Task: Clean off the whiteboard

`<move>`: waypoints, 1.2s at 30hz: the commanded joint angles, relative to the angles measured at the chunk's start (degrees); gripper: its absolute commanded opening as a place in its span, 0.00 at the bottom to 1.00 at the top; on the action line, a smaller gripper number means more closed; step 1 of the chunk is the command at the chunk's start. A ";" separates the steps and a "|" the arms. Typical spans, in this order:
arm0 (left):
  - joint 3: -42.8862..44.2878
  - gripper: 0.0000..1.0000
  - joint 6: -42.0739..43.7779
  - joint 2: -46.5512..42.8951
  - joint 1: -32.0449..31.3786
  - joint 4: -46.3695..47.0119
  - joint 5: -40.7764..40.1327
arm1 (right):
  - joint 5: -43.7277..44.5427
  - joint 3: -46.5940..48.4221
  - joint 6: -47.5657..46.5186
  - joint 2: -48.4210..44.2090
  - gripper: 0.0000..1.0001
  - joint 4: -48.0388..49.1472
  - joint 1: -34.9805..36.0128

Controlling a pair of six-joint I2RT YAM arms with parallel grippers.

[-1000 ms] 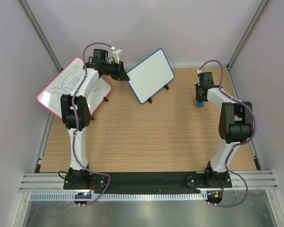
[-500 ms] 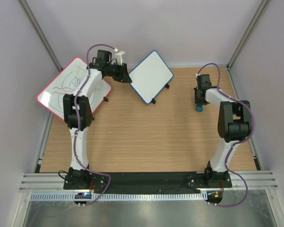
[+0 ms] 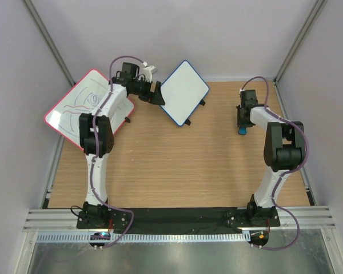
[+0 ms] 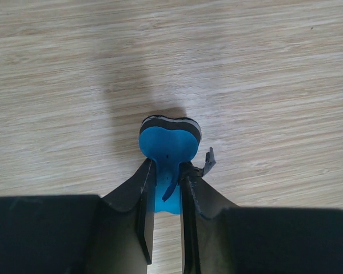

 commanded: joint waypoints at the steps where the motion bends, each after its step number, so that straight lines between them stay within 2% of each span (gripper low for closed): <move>1: 2.12 0.99 2.24 -4.69 0.16 -2.03 -2.04 | 0.06 -0.13 1.58 -1.92 0.24 1.65 -1.81; 3: 2.03 1.00 2.95 -6.36 0.17 -3.26 -4.15 | -0.03 -0.57 1.93 -2.36 0.28 2.09 -1.98; 4: 2.03 1.00 3.30 -7.07 0.25 -3.87 -5.30 | -0.12 -1.01 2.10 -2.62 0.36 2.27 -1.98; 5: 1.86 1.00 3.91 -8.64 0.25 -5.44 -7.74 | -0.29 -1.27 2.28 -2.80 0.39 2.36 -1.98; 6: 1.77 1.00 4.35 -9.44 0.17 -6.50 -8.73 | -0.38 -1.45 2.63 -3.23 0.50 2.53 -1.98; 8: 0.98 1.00 6.36 -12.15 0.17 -10.88 -11.09 | -0.12 -2.24 2.89 -4.11 0.62 2.79 -1.98; 13: -4.64 1.00 13.92 -18.66 0.16 -22.58 -14.44 | 2.16 -5.31 3.24 -7.79 0.75 4.38 -1.98; 14: -8.39 1.00 15.24 -19.98 0.16 -23.90 -15.41 | 2.77 -5.84 3.42 -8.59 0.77 4.64 -1.98; 15: -10.78 1.00 17.00 -21.56 0.16 -24.79 -18.72 | 2.87 -6.37 3.51 -9.64 0.83 5.08 -1.98; 16: -17.07 1.00 17.45 -24.71 0.25 -24.53 -20.76 | 2.96 -7.59 4.29 -11.74 0.84 5.52 -1.98; 19: -27.29 1.00 18.51 -32.17 0.16 -20.78 -30.59 | 2.96 -10.93 6.05 -15.97 0.93 7.54 -1.98; 24: -47.58 1.00 19.74 -42.39 0.25 -16.98 -40.10 | 4.97 -17.87 10.54 -28.62 0.99 11.40 -1.98; 29: -60.18 1.00 19.57 -51.62 0.95 -12.94 -47.57 | 6.20 -27.28 13.44 -40.39 0.99 14.13 -1.98; 32: -67.30 1.00 19.39 -56.81 2.10 -9.78 -47.76 | 7.53 -32.99 15.28 -48.05 0.99 15.45 -1.98; 36: -75.91 1.00 16.76 -62.51 2.36 -2.32 -52.05 | 8.75 -38.97 17.04 -55.52 0.99 16.86 -1.98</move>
